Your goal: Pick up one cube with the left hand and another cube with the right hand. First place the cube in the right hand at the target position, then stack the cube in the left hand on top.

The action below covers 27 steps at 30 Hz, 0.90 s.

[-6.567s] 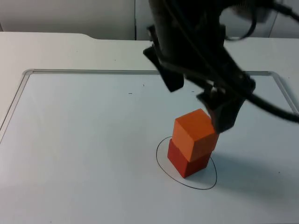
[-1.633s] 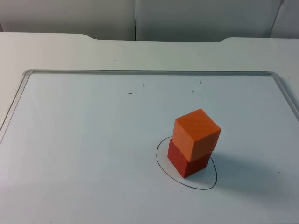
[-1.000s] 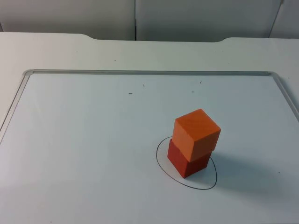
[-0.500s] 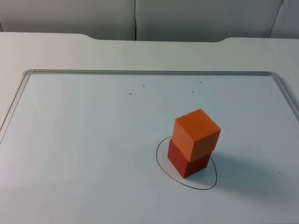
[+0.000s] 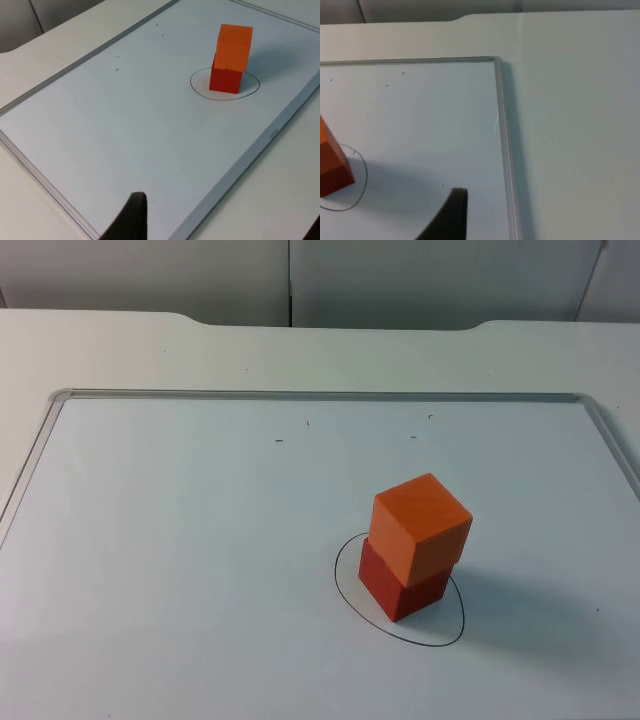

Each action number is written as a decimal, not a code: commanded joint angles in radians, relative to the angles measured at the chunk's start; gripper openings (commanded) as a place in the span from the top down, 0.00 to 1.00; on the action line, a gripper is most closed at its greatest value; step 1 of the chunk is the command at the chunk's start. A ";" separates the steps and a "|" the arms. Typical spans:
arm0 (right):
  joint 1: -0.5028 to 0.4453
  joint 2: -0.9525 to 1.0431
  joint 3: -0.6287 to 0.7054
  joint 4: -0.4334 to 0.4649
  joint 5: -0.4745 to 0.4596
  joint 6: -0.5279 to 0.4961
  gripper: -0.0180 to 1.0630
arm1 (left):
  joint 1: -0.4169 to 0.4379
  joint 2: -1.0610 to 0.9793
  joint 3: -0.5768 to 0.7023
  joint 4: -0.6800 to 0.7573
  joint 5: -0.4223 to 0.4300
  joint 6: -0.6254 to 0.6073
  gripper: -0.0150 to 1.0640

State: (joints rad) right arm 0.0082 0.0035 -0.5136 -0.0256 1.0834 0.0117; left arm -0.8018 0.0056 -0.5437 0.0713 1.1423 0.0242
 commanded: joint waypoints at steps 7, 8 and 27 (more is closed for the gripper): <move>-0.012 -0.004 0.004 -0.001 -0.005 -0.001 0.01 | 0.077 -0.006 -0.002 -0.001 -0.013 -0.005 0.01; -0.012 -0.004 0.004 -0.001 -0.005 -0.001 0.01 | 0.077 -0.006 -0.002 -0.001 -0.013 -0.005 0.01; -0.012 -0.004 0.004 -0.001 -0.005 -0.001 0.01 | 0.612 -0.006 -0.002 -0.001 -0.013 -0.005 0.01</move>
State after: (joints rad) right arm 0.0042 0.0035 -0.5136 -0.0256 1.0834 0.0117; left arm -0.2476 0.0056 -0.5437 0.0731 1.1416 0.0242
